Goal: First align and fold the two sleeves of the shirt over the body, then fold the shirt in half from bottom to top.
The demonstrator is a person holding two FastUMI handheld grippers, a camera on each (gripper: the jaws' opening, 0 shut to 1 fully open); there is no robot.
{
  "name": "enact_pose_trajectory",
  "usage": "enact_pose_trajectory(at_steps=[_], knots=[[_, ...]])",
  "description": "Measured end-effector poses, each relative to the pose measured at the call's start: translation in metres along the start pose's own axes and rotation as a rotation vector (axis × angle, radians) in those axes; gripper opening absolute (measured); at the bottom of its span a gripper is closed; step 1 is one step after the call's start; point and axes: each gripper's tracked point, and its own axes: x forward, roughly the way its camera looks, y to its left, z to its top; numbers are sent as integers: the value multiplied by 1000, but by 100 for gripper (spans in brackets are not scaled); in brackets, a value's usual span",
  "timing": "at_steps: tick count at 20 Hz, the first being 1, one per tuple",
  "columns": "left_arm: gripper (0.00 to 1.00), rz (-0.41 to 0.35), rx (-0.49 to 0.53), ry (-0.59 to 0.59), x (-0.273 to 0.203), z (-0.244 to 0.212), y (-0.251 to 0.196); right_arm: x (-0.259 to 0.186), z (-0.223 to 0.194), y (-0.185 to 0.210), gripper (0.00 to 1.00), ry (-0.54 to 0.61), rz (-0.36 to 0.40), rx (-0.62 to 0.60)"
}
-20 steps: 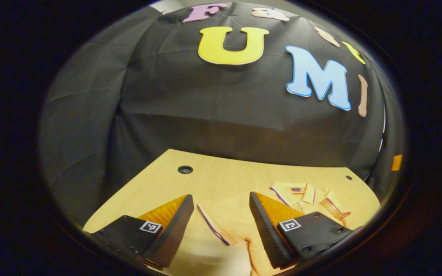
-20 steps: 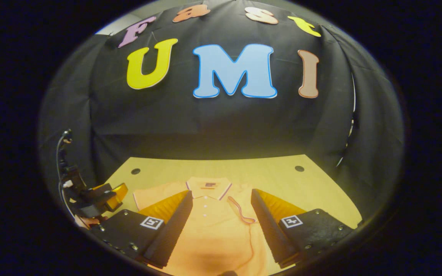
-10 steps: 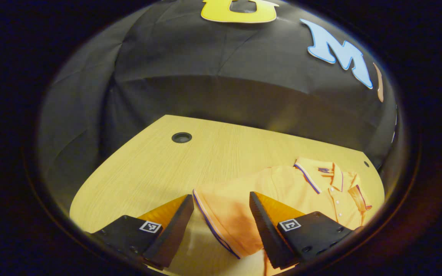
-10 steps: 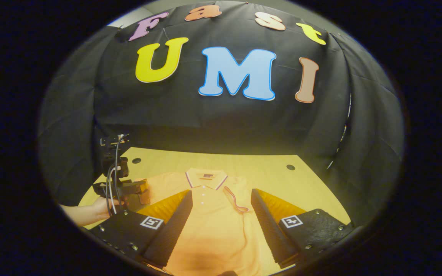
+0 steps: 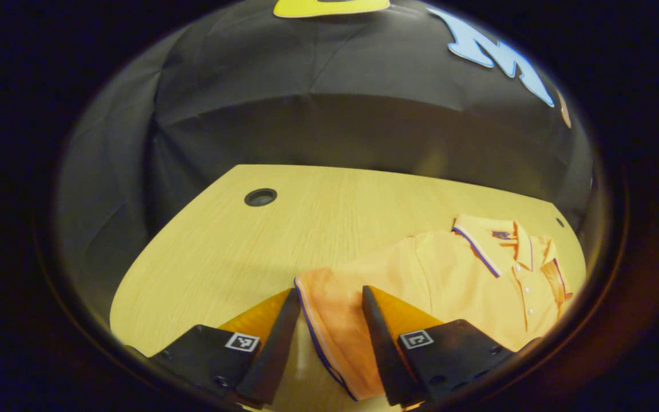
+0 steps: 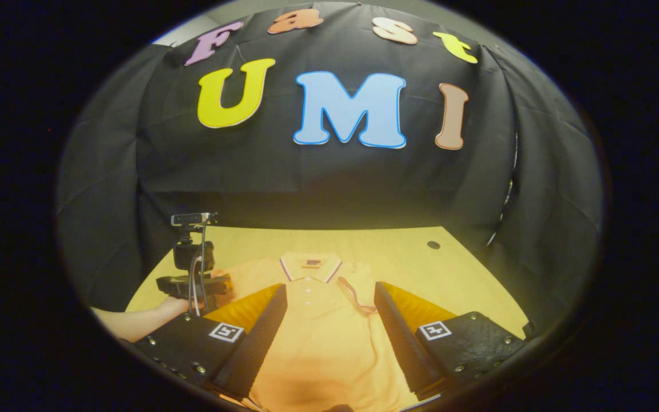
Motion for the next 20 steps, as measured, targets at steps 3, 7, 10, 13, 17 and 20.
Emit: enact_pose_trajectory(at_steps=[3, 7, 10, 13, 17, 20], knots=[[50, -21, 22, 9, -2, 0, -5, -3, -3, -5, 96, 3, -11, 17], [16, -16, 19, -15, 1, 3, -7, -6, -5, -14, 96, 0, -33, 37], [8, -17, 18, -13, -2, 7, -12, -11, -6, -22, 96, -2, -50, 38], [7, -30, 14, -55, -14, 23, -22, -13, -8, -28, 96, -2, -63, 47], [7, -89, 30, -85, -31, 40, -55, -13, -14, -32, 96, 6, -75, 58], [7, -138, 53, -87, -35, 43, -83, -14, -21, -30, 96, 24, -80, 78]])
